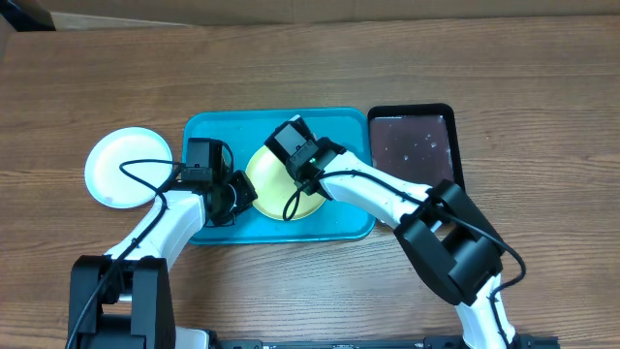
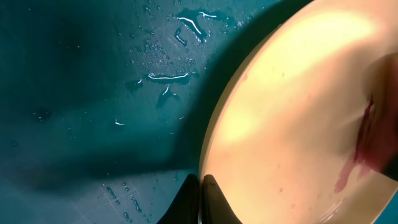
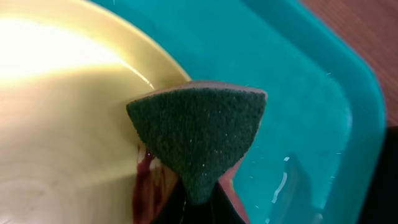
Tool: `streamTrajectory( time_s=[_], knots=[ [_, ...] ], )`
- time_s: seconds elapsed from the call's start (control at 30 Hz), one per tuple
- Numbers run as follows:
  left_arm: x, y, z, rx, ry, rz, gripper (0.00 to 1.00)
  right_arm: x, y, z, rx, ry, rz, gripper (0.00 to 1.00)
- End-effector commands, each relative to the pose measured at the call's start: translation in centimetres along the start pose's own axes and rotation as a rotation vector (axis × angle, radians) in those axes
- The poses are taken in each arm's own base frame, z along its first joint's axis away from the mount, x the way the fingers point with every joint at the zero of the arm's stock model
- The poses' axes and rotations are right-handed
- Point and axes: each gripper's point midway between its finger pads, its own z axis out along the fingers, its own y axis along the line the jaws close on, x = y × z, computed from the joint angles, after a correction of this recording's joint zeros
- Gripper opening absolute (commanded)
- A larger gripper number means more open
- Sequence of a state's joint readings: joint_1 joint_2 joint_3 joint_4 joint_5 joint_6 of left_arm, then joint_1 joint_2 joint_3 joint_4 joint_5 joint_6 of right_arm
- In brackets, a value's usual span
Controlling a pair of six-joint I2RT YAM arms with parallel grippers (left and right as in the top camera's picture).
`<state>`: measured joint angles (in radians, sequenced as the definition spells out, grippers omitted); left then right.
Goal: Clean dirty plates on tray and stack at the side
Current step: 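Scrub the yellow plate with the sponge in right gripper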
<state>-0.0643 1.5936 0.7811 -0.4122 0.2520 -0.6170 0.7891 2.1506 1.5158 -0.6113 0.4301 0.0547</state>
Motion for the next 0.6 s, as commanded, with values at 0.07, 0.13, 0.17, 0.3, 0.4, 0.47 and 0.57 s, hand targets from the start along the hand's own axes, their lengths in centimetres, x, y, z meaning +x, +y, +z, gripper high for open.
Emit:
streamTrajectory(
  time_s=[0.07,0.13,0.17,0.3,0.4,0.47,0.57],
  knots=[
    [0.0,-0.4,0.1,0.007,0.007,0.026,0.04,3.0,2.1,2.6,-0.03,0.094,-0.053,0.04],
    [0.0,-0.4,0.1,0.007,0.007,0.026,0.04,3.6,3.6,2.4,-0.097,0.114,-0.063,0.04],
    [0.0,-0.4,0.1,0.007,0.007,0.026,0.04,3.8,4.3,2.2,-0.132,0.122,-0.066,0.04],
    [0.0,-0.4,0.1,0.007,0.007,0.026,0.04,5.1,8.6,0.8,-0.328,0.171,-0.086,0.04],
    [0.0,-0.4,0.1,0.007,0.007,0.026,0.04,6.2,12.0,-0.9,-0.488,0.211,-0.097,0.04],
    [0.0,-0.4,0.1,0.007,0.006,0.027,0.04,6.5,13.4,-1.7,-0.544,0.221,-0.109,0.04],
    [0.0,-0.4,0.1,0.008,0.006,0.027,0.04,6.9,14.7,-2.6,-0.602,0.236,-0.119,0.04]
  ],
)
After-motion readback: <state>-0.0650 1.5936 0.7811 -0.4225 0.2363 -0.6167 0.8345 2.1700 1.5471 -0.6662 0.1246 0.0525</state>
